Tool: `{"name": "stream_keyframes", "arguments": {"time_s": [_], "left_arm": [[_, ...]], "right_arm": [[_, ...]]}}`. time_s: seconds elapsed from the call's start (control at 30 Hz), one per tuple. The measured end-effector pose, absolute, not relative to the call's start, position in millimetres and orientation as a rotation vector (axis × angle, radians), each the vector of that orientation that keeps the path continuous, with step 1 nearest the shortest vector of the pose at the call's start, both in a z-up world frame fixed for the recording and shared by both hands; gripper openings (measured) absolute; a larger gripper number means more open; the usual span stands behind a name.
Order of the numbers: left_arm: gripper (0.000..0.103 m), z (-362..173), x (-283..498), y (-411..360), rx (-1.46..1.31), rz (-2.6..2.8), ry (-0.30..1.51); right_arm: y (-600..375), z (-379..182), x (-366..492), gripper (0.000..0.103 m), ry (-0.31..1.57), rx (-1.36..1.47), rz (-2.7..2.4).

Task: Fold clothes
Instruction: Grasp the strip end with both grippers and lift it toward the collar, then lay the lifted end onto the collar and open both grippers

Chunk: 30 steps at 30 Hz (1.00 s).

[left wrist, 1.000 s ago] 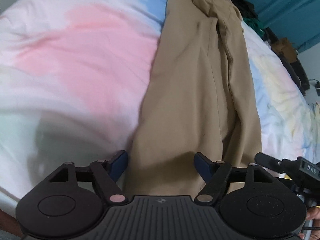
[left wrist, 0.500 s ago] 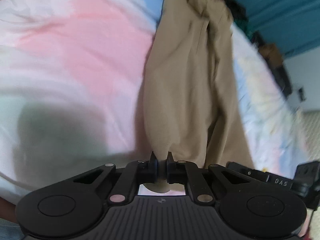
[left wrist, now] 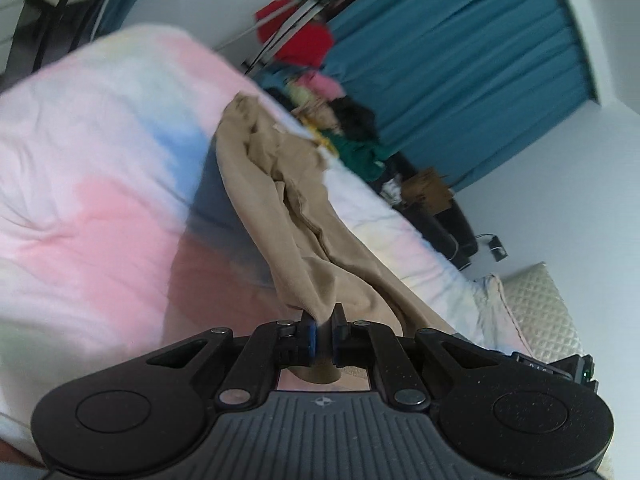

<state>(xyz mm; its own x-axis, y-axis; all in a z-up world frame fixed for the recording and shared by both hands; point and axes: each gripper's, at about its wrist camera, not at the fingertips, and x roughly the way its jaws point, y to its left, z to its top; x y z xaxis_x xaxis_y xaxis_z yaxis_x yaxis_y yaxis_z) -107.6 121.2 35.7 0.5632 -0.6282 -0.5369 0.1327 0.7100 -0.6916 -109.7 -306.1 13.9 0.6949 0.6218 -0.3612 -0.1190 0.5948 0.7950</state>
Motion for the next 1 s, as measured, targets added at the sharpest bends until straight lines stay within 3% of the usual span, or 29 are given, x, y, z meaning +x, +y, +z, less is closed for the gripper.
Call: {"name": "stream_keyframes", "arguments": {"time_s": [0.17,0.33,0.73,1.0], "left_arm": [[0.006,65,-152,125,-0.632,-0.505,0.831],[0.006,54,-100,116,-0.6,-0.448,0.831],[0.006,25,31,92,-0.499,-0.305,0.827],[0.007,-13,125,52,-0.302,-0.23,0.792]], "right_arm": [[-295,23,-135,0.007,0.671,0.825,0.504],[-296,11,-147,0.007,0.697,0.852,0.493],[-283,-12,6,0.007,0.65,0.799,0.317],[-283,-63,91,0.007,0.66,0.747,0.225]]}}
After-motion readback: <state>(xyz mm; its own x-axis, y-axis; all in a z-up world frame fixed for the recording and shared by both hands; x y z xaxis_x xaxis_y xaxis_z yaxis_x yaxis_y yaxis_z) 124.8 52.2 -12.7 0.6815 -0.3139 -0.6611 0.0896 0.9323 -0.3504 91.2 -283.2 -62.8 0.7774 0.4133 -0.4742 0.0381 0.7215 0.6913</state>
